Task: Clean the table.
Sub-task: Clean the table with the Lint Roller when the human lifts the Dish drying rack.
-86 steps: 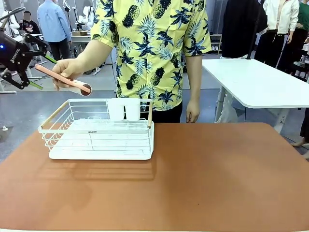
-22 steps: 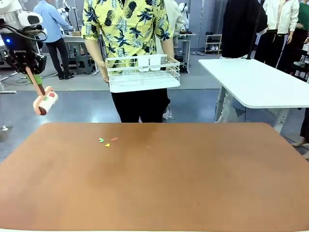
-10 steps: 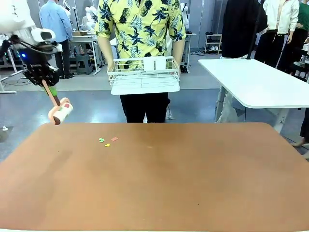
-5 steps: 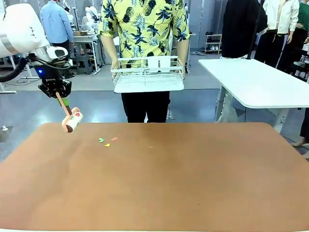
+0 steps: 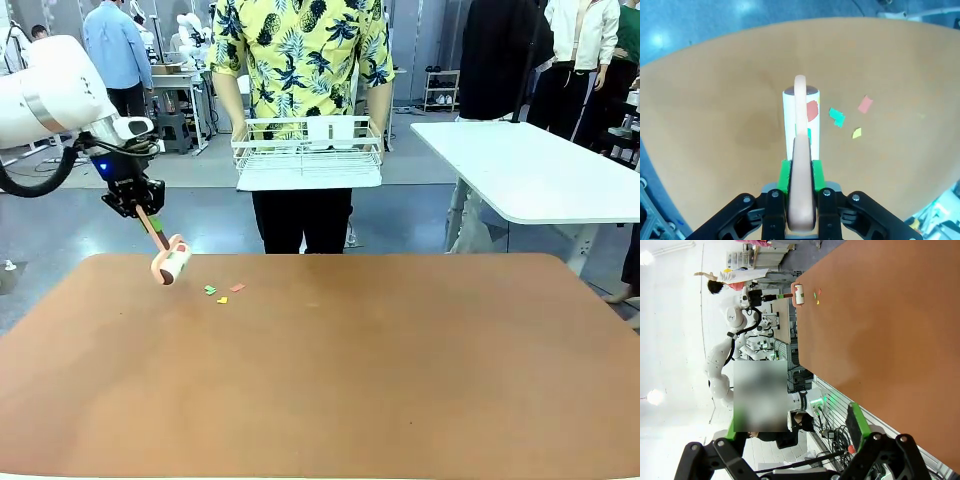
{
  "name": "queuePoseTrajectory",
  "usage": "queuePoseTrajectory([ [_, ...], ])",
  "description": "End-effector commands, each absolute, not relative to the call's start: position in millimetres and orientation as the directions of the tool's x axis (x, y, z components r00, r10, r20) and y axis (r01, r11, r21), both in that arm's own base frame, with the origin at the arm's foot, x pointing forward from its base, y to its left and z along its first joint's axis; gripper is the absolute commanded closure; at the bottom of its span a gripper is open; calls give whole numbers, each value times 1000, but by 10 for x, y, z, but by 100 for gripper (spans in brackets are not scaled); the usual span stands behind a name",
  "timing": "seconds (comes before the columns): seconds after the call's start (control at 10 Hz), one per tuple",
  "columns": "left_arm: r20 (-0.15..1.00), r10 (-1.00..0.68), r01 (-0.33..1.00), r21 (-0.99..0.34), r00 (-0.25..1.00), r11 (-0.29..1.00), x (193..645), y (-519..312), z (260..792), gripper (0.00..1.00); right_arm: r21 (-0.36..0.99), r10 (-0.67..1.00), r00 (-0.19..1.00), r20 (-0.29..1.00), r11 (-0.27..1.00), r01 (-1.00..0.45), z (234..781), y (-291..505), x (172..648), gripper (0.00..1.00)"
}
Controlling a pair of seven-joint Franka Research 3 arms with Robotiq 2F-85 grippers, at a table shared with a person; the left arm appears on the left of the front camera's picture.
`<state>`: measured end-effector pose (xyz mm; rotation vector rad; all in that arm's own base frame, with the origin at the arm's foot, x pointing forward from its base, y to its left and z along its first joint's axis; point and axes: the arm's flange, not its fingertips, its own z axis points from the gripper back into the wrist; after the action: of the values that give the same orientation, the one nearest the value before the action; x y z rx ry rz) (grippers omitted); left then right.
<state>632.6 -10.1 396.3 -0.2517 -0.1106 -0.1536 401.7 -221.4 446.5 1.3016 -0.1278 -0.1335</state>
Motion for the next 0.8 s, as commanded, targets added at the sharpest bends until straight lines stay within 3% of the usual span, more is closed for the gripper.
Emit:
queuePoseTrajectory([
  [0.0, 119, -81, 112, -287, 990, 951, 6326, -71, 3962, 79, 966, -168, 985, 24, 258, 21, 4491, -2212, 4007, 0],
  [0.4, 41, -76, 84, -286, 996, 955, 6305, -109, 3736, 79, 966, -168, 985, 24, 258, 21, 4491, -2212, 4007, 0],
  [0.7, 49, -37, 50, -301, 998, 952, 6313, -110, 3549, 79, 966, -168, 985, 24, 258, 21, 4491, -2212, 4007, 0],
])
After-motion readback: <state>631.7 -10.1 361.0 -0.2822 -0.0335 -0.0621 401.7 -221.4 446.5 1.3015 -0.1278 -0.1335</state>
